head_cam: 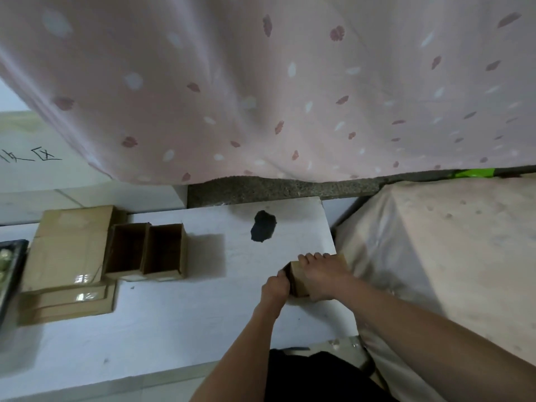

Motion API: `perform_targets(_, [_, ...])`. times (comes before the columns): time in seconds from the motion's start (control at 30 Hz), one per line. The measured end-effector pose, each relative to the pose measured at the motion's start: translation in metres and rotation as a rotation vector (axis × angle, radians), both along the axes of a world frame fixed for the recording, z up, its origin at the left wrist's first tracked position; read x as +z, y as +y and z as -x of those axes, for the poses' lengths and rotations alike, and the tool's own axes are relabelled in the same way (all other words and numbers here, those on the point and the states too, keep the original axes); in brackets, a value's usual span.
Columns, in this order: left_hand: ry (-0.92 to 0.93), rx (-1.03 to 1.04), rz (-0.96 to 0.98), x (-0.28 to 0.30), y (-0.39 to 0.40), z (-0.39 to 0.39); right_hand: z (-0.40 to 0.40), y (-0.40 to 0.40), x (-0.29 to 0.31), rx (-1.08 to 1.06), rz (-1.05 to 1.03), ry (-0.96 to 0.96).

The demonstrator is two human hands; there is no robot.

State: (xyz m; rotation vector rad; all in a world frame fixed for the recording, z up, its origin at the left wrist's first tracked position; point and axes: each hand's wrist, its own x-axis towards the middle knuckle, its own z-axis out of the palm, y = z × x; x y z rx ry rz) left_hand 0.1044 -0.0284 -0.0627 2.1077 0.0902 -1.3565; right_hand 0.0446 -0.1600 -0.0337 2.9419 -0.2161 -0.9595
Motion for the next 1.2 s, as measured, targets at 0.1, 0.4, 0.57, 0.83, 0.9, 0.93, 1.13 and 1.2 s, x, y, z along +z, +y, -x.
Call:
perform_targets(0.1, [0.02, 0.211, 0.029, 0.0, -0.004, -0.004, -0.008, -0.003, 0.003, -0.052, -0.001, -0.035])
perform_targets(0.4, [0.194, 0.861, 0.343, 0.018, -0.028, -0.036, -0.037, -0.01, 0.0, -0.261, -0.054, -0.316])
perform_targets(0.57, [0.234, 0.839, 0.461, 0.029, -0.038, -0.044, -0.029, -0.007, -0.007, -0.468, -0.266, -0.522])
perform_targets(0.83, [-0.057, 0.473, 0.387, 0.014, -0.038, -0.042, -0.013, -0.02, 0.003, -0.88, -1.046, -0.297])
perform_targets(0.9, [-0.086, 0.366, 0.393, 0.013, -0.036, -0.038, -0.006, -0.027, 0.009, -0.943, -1.105, -0.216])
perform_targets(0.93, [-0.096, 0.32, 0.39, 0.012, -0.035, -0.037, -0.003, -0.031, 0.012, -0.988, -1.121, -0.201])
perform_targets(1.13, [-0.096, 0.212, 0.382, 0.016, -0.032, -0.027, 0.003, -0.034, 0.014, -1.42, -1.33, -0.242])
perform_targets(1.2, [-0.109, 0.193, 0.379, 0.018, -0.031, -0.022, 0.003, -0.031, 0.008, -1.476, -1.224, -0.271])
